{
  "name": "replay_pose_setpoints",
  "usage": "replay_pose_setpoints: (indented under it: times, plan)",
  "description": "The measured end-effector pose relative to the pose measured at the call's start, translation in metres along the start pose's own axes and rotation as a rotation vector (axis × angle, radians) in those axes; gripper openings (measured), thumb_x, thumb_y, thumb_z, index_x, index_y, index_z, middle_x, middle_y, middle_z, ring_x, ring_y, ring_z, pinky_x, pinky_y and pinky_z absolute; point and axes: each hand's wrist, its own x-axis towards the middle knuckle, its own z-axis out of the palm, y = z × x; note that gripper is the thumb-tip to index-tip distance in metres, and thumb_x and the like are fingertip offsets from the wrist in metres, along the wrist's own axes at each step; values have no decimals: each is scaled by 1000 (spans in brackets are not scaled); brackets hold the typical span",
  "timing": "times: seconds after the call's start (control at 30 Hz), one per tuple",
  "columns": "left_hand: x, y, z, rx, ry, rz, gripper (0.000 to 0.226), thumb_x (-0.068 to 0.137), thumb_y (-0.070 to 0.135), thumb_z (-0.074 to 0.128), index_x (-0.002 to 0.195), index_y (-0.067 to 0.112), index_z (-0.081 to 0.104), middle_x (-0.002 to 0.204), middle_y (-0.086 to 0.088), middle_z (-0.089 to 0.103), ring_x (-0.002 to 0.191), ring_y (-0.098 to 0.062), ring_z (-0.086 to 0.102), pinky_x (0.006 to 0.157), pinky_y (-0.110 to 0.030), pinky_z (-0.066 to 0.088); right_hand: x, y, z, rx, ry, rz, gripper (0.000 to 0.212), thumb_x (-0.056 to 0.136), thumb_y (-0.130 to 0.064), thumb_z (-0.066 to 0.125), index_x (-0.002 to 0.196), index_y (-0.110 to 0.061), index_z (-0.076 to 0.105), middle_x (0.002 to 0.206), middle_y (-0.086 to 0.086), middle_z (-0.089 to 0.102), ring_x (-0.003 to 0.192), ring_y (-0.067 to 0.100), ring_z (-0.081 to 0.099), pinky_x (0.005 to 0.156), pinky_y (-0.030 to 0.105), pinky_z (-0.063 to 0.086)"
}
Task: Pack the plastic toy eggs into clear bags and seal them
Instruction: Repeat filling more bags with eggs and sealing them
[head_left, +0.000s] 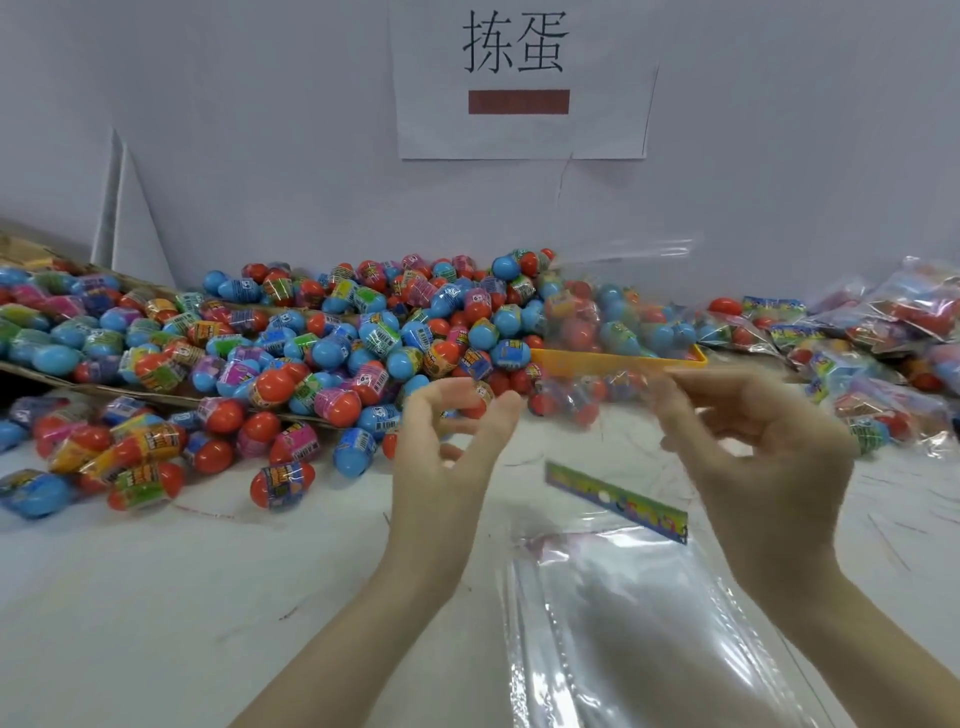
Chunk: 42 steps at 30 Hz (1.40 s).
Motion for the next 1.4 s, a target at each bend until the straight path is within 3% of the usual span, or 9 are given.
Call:
replay_pose_setpoints:
  times: [0.17, 0.23, 0.4, 0.53, 0.8, 0.9, 1.03, 1.17, 1.4]
  plan:
    - [-11, 5, 5, -193, -490, -81, 50, 56, 67, 71, 92, 32, 73, 98, 6, 71, 88, -12, 68, 69, -19, 52, -16, -9, 16, -24, -440, -290, 16, 74, -21, 70, 89, -15, 71, 75, -19, 61, 69, -13, 52, 63, 5, 42]
    - [-9, 8, 1, -209, -478, -102, 36, 72, 57, 64, 91, 27, 73, 87, 1, 73, 77, -14, 70, 63, -21, 54, -16, -13, 15, 143, -536, -185, 22, 73, -24, 69, 94, -20, 69, 78, -16, 65, 70, -11, 55, 60, 9, 44]
    - [-2, 11, -5, -192, -510, -149, 29, 80, 40, 55, 78, 19, 75, 77, -4, 74, 61, -19, 69, 64, -25, 52, 1, -13, 1, 203, -147, 262, 32, 64, -44, 73, 92, -38, 61, 81, -11, 65, 64, 7, 56, 56, 20, 47]
    - [-2, 10, -8, -156, -587, -150, 23, 81, 33, 61, 75, 17, 76, 76, -2, 74, 59, -13, 68, 57, -18, 52, 11, -3, -6, 358, -559, 770, 40, 48, -44, 70, 83, -25, 74, 85, -5, 72, 71, 5, 64, 64, 24, 49]
    - [0, 2, -7, -186, -440, -220, 16, 67, 26, 71, 79, 15, 73, 79, -5, 74, 61, -17, 70, 50, -18, 51, 6, 10, -4, 368, -613, 888, 30, 40, -34, 78, 57, -10, 72, 62, 8, 68, 45, 10, 57, 45, 14, 45]
    - [0, -8, -5, -165, -377, -276, 5, 70, 16, 71, 70, 11, 72, 71, -7, 73, 53, -15, 66, 47, -17, 49, 9, 15, 0, 248, -627, 861, 36, 43, -44, 75, 59, -12, 71, 68, 4, 71, 49, 9, 60, 47, 16, 48]
    - [5, -15, -4, -182, -267, -316, 10, 70, 3, 73, 63, 8, 69, 64, -8, 70, 48, -14, 63, 46, -16, 47, 36, 44, 10, 70, -326, 769, 29, 76, -39, 65, 83, -10, 69, 70, -5, 69, 60, 9, 61, 55, 21, 44]
    - [8, -15, -4, -207, -179, -274, 11, 67, -1, 74, 68, 6, 67, 61, -6, 70, 45, -12, 61, 45, -16, 46, 44, 74, 39, -418, -526, 483, 39, 81, -41, 64, 108, -13, 59, 97, 0, 62, 86, 14, 57, 75, 29, 50]
    - [10, -15, -5, -187, -122, -213, 20, 65, -4, 76, 76, 10, 67, 57, -3, 67, 46, -11, 62, 46, -15, 47, 36, 88, 62, -680, -653, 294, 20, 82, -35, 65, 92, -18, 60, 82, -4, 59, 67, 8, 47, 51, 20, 34]
